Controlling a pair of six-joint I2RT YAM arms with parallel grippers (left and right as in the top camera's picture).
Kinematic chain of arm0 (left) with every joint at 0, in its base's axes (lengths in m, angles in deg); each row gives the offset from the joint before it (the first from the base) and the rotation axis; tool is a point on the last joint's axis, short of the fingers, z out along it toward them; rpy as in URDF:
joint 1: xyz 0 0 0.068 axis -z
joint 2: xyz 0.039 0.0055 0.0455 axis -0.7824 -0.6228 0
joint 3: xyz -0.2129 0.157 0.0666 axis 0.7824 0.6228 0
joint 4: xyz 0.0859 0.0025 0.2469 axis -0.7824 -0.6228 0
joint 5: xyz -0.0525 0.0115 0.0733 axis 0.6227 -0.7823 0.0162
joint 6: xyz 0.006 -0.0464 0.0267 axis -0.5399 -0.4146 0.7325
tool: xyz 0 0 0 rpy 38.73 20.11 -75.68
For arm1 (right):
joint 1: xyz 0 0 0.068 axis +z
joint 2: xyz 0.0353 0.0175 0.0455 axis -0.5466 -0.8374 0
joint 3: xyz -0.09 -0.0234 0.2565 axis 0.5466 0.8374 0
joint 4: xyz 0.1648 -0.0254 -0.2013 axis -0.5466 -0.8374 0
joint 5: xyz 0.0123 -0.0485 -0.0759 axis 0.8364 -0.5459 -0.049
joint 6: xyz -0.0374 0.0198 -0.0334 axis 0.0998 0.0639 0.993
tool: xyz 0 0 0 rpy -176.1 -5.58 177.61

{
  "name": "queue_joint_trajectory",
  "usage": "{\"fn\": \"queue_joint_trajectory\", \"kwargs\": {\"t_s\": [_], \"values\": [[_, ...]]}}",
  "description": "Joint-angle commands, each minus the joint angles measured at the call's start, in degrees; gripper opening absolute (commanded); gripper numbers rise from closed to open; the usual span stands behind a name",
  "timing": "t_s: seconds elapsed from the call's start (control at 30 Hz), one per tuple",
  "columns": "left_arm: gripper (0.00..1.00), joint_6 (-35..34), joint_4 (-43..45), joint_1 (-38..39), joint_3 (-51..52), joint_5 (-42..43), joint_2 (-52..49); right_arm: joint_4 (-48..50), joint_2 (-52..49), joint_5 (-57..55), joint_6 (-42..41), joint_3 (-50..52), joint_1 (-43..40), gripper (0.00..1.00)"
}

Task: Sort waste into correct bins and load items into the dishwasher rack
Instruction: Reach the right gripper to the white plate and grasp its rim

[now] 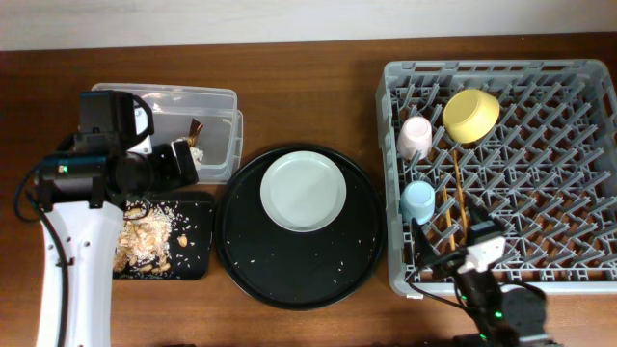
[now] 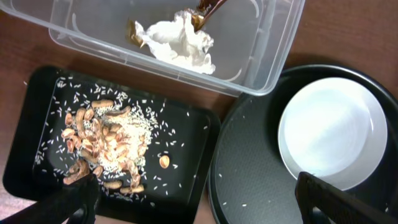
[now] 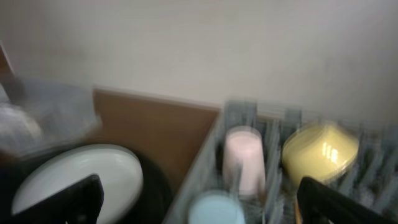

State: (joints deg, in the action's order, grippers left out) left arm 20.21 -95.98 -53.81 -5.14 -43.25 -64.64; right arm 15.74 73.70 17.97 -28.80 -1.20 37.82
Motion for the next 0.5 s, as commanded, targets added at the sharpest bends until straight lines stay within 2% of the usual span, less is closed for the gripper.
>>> {"fn": "queue_joint_trajectory", "kwargs": {"t_s": [0.0, 0.07, 0.13, 0.17, 0.2, 0.23, 0.3, 0.37, 0.47], "values": [[0.99, 0.5, 0.0, -0.1, -0.3, 0.8, 0.1, -12.3, -15.6, 1.8, -2.4, -26.6, -0.3, 0.98], [0.99, 0.5, 0.0, -0.1, -0.3, 0.8, 0.1, -28.5, -33.4, 5.4, -2.5, -47.0, -0.3, 0.98], [0.99, 0.5, 0.0, -0.1, -0.3, 0.8, 0.1, -41.0, -50.1, 15.3, -2.6, -63.9, -0.3, 0.98], [1.0, 0.5, 0.0, -0.1, -0.3, 0.8, 0.1, -45.2, -61.7, 30.1, -3.6, -72.7, -0.2, 0.98], [0.99, 0.5, 0.0, -0.1, -0.3, 0.8, 0.1, -44.9, -65.5, 34.7, -3.6, -73.5, 0.5, 0.86], [0.99, 0.5, 0.0, -0.1, -0.3, 0.8, 0.1, -45.2, -69.6, 34.3, -3.5, -73.5, 2.5, 0.8], [0.99, 0.5, 0.0, -0.1, -0.3, 0.8, 0.1, -45.7, -79.3, 25.6, -3.5, -73.5, 11.1, 0.76], [0.99, 0.5, 0.0, -0.1, -0.3, 0.8, 0.1, -44.6, -86.2, 16.8, -3.5, -73.5, 18.1, 0.75], [0.99, 0.5, 0.0, -0.1, -0.3, 0.8, 0.1, -41.9, -95.8, 8.4, -3.5, -73.5, 27.6, 0.7]]}}
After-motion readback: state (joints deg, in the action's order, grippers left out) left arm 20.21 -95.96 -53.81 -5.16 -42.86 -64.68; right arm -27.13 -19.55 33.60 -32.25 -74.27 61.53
